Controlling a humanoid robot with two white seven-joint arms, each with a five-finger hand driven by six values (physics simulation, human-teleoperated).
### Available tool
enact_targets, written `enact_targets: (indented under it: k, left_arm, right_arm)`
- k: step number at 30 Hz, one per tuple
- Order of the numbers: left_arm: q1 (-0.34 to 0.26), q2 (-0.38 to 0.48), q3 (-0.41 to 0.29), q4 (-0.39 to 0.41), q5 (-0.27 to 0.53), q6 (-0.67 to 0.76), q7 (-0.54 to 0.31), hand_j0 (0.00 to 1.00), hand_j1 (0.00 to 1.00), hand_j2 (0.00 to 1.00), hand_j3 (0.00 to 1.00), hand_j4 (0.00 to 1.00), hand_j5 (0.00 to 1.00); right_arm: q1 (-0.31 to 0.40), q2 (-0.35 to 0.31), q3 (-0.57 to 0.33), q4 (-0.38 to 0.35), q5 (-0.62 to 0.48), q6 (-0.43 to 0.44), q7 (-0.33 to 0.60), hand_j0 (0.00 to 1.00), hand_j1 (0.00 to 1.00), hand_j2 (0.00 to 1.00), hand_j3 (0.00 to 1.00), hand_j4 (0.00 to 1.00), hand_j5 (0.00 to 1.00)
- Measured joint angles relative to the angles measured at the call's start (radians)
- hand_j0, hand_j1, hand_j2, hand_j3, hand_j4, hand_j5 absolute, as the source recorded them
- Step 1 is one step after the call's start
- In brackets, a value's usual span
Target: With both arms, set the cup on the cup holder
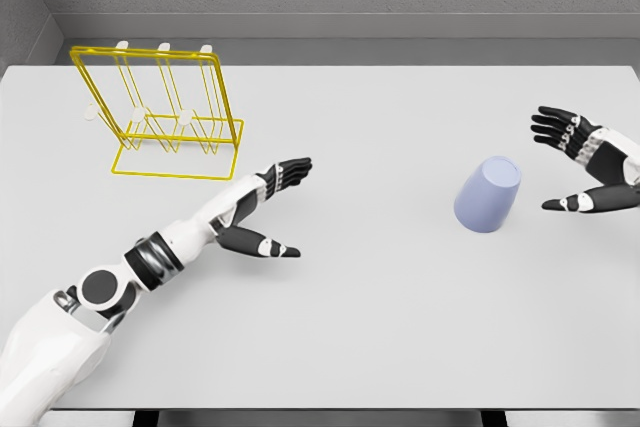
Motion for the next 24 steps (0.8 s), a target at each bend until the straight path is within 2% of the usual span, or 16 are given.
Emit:
enact_targets:
  k: [10, 15, 19, 24]
  left_arm:
    - [0.003, -0.005, 0.009, -0.006, -0.034, -0.01, -0.001, 1.0, 1.0, 1.0, 1.0, 1.0, 1.0]
    - [0.006, -0.003, 0.01, -0.009, -0.034, -0.011, -0.001, 1.0, 1.0, 1.0, 1.0, 1.0, 1.0]
    - [0.009, -0.002, 0.01, -0.014, -0.035, -0.012, -0.001, 1.0, 1.0, 1.0, 1.0, 1.0, 1.0]
    - [0.009, 0.0, 0.01, -0.018, -0.035, -0.012, -0.001, 1.0, 1.0, 1.0, 1.0, 1.0, 1.0]
  right_arm:
    - [-0.003, 0.008, -0.005, 0.009, 0.027, -0.001, 0.0, 1.0, 1.0, 1.0, 1.0, 1.0, 1.0]
    - [-0.014, 0.015, -0.007, 0.059, 0.095, -0.008, 0.0, 1.0, 1.0, 1.0, 1.0, 1.0, 1.0]
    - [-0.014, 0.064, -0.009, 0.085, 0.148, -0.01, 0.0, 1.0, 1.0, 1.0, 1.0, 1.0, 1.0]
    - [-0.02, 0.087, -0.01, 0.142, 0.185, -0.011, 0.0, 1.0, 1.0, 1.0, 1.0, 1.0, 1.0]
